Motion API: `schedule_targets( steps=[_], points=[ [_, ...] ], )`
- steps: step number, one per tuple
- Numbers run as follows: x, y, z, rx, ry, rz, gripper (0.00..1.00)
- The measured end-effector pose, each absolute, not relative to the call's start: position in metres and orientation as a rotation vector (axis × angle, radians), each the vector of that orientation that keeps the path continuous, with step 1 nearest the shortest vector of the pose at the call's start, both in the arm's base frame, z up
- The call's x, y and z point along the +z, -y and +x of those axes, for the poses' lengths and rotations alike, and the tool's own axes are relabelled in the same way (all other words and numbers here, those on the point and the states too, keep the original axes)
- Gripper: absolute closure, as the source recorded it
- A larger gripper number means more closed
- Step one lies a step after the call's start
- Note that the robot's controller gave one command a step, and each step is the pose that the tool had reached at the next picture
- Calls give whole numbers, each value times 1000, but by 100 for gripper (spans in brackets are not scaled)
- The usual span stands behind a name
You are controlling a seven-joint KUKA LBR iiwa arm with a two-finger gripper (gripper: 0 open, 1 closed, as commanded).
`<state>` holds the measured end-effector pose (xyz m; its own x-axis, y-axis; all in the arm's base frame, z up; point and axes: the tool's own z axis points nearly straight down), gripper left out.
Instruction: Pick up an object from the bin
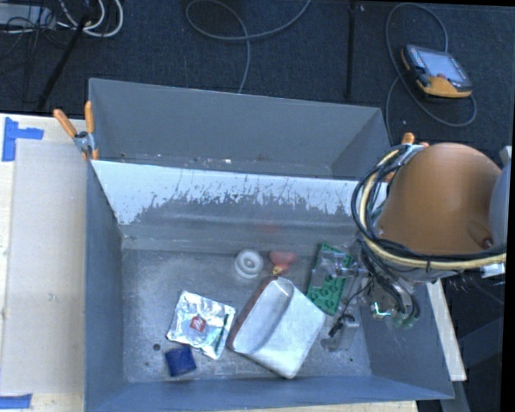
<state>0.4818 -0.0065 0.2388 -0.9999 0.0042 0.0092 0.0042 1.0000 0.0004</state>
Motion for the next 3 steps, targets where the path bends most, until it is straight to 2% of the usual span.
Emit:
schedule_targets(
  steps=[1, 2, 3],
  points=[
    [110, -8, 473, -2, 3114, 346, 0],
    [69, -41, 487, -2, 3132, -186, 0],
    [69, -40, 487, 0, 3131, -183, 100]
  ],
)
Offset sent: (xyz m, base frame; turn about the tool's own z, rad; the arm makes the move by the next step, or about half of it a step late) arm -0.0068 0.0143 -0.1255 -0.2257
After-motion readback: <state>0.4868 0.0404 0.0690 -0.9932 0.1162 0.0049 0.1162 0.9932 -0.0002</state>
